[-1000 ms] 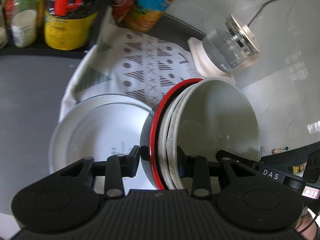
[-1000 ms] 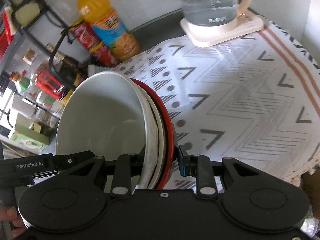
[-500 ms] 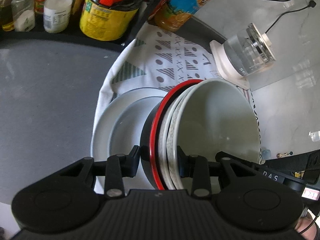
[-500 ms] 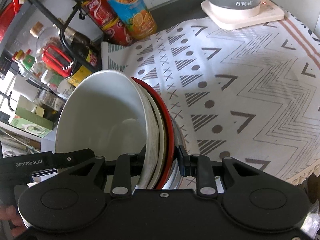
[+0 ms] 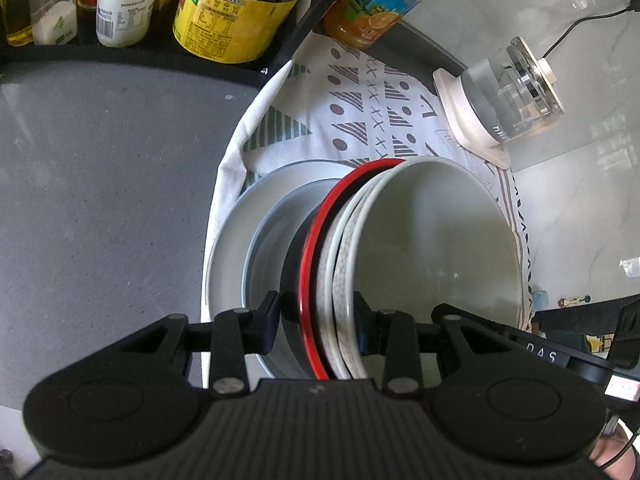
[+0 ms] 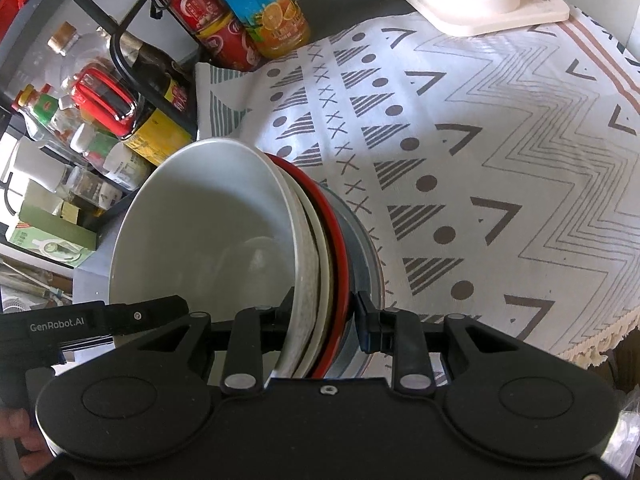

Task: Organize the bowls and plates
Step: 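Carry the bowl stack with both grippers over the plate stack, then lower the bowl stack onto the plates and open both grippers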

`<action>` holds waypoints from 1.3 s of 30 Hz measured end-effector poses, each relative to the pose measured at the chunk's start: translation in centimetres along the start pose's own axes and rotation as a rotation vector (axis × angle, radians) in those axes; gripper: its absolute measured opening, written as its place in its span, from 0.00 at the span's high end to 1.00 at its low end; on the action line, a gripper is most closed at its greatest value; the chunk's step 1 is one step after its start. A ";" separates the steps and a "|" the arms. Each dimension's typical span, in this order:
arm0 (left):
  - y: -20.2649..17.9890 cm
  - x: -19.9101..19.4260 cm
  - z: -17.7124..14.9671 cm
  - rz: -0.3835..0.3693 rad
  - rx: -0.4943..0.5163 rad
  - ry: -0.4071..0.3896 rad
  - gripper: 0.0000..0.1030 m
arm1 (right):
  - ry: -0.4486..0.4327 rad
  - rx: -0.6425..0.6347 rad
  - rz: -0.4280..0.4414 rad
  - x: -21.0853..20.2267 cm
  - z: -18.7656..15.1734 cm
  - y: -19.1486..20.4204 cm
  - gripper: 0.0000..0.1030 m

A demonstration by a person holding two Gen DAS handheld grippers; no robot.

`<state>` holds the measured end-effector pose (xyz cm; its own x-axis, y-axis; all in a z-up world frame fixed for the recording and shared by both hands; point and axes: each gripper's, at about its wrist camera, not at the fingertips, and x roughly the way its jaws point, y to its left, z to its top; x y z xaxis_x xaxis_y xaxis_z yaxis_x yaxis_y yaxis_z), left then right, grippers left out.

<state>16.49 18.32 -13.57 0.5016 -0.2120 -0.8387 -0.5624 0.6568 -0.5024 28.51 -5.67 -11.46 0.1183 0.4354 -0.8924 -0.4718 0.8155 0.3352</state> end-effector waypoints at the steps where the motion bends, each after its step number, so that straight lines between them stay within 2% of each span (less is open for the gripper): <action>1: 0.0 0.1 0.0 0.000 0.001 0.000 0.67 | 0.002 0.003 -0.002 0.1 0.0 0.0 0.74; 11: 0.2 0.0 0.6 -0.004 0.020 0.001 0.66 | 0.000 0.022 -0.007 0.5 0.0 0.3 0.72; 15: 0.2 0.1 1.0 -0.014 0.031 0.019 0.62 | -0.011 0.042 -0.007 0.4 0.0 0.3 0.70; 16: 0.2 0.0 1.1 -0.014 0.040 0.021 0.60 | -0.023 0.045 -0.009 0.2 -0.1 0.4 0.68; 18: 0.0 -0.4 1.3 -0.012 0.063 0.017 0.46 | -0.046 0.031 -0.006 -0.5 -0.2 0.8 0.58; 20: -0.3 -1.0 1.4 -0.006 0.091 -0.001 0.37 | -0.079 0.018 -0.018 -1.3 -0.4 1.1 0.45; 21: -0.5 -1.3 1.5 -0.001 0.104 -0.009 0.33 | -0.090 0.016 -0.021 -1.7 -0.4 1.1 0.43; 24: -1.2 -2.1 1.5 0.014 0.138 -0.028 0.29 | -0.115 0.023 -0.018 -2.7 -0.4 0.8 0.39; 28: -2.4 -3.1 1.2 0.007 0.178 -0.054 0.22 | -0.149 0.030 -0.029 -4.0 -0.6 0.5 0.24; 31: -3.5 -3.8 0.7 0.023 0.216 -0.079 0.19 | -0.187 0.032 -0.040 -5.4 -1.2 0.1 0.20; 39: -6.2 -6.3 -2.6 0.046 0.308 -0.140 0.16 | -0.293 0.060 -0.096 -10.7 -5.7 -2.2 0.09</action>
<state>15.04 13.70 -5.71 0.5776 -0.0900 -0.8113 -0.3719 0.8557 -0.3597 23.31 -14.24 -4.38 0.4110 0.4392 -0.7989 -0.3949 0.8756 0.2782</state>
